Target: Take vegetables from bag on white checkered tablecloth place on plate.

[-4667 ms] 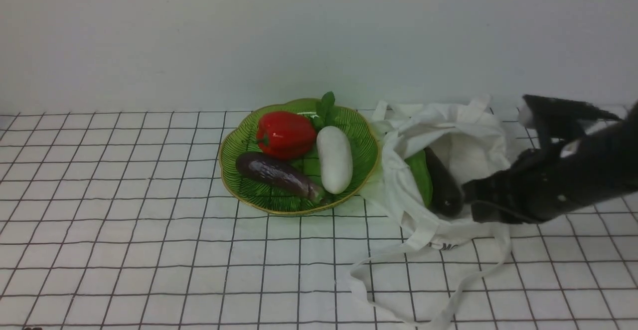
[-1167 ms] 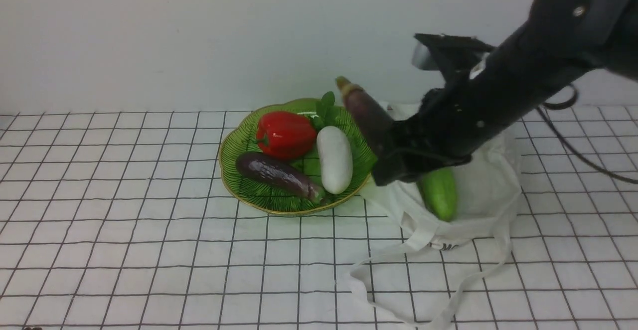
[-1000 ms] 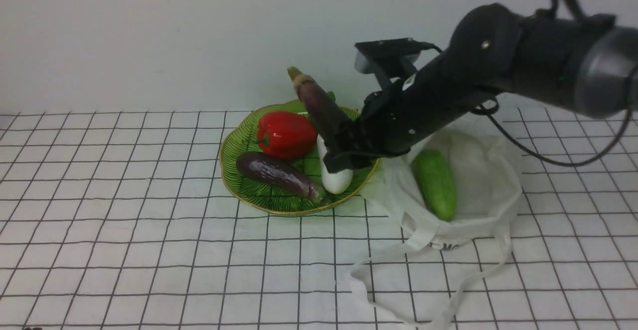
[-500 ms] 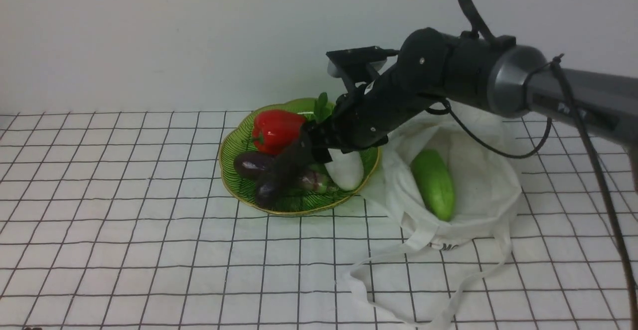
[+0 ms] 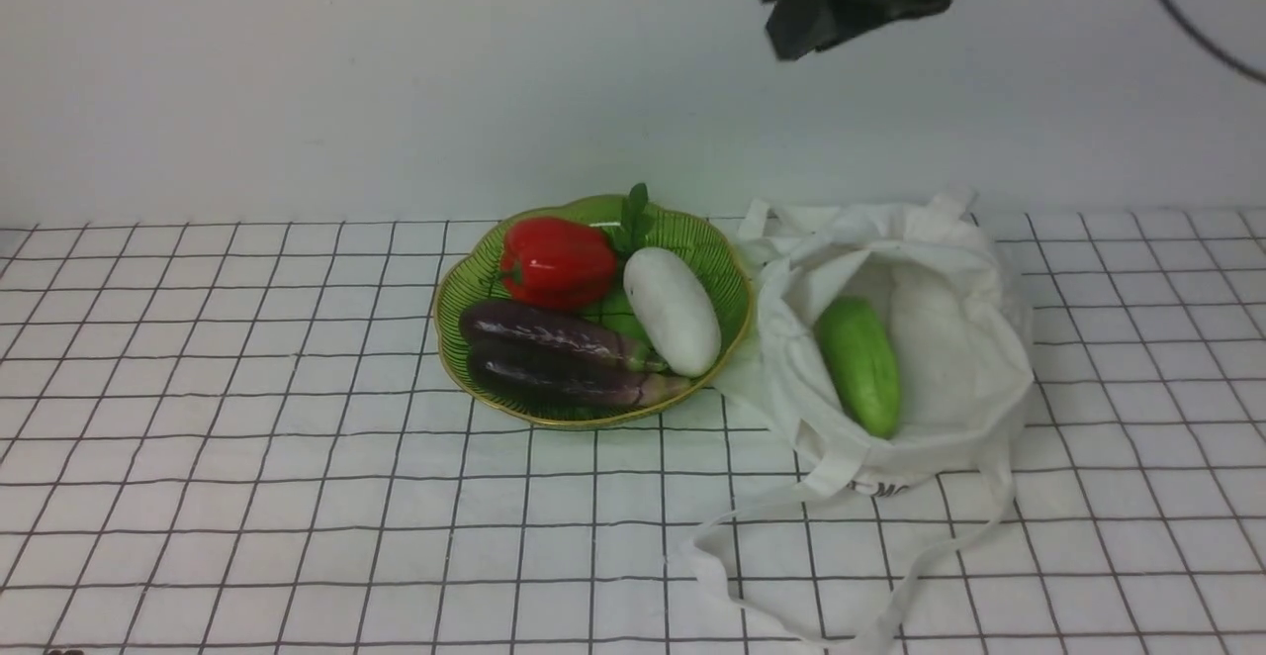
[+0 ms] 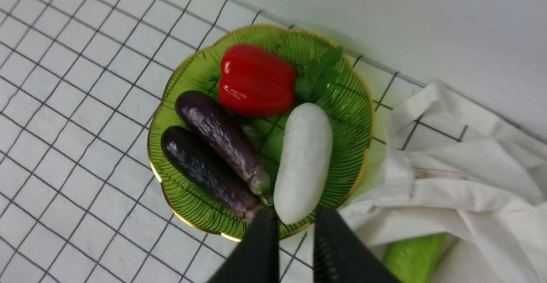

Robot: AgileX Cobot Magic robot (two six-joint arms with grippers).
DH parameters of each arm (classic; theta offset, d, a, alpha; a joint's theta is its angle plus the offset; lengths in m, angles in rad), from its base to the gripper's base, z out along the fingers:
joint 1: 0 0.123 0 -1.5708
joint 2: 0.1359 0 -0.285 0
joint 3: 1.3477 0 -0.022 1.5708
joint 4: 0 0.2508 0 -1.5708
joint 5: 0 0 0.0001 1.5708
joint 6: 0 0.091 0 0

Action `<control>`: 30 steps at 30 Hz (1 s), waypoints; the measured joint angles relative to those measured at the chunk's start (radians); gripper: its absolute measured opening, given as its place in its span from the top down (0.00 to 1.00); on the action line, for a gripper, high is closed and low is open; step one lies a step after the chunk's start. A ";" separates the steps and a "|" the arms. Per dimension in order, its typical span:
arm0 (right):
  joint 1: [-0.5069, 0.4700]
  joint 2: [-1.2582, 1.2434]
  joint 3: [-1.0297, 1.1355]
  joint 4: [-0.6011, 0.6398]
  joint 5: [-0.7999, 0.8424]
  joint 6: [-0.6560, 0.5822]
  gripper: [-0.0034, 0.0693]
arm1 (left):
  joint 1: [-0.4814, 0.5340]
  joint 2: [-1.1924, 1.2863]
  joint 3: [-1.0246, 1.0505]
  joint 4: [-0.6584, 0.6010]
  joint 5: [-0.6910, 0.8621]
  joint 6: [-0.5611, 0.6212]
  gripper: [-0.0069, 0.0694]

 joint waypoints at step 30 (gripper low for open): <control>0.000 -1.344 1.764 -0.062 -1.033 0.016 0.97 | 0.000 0.000 0.000 0.000 0.000 0.000 0.92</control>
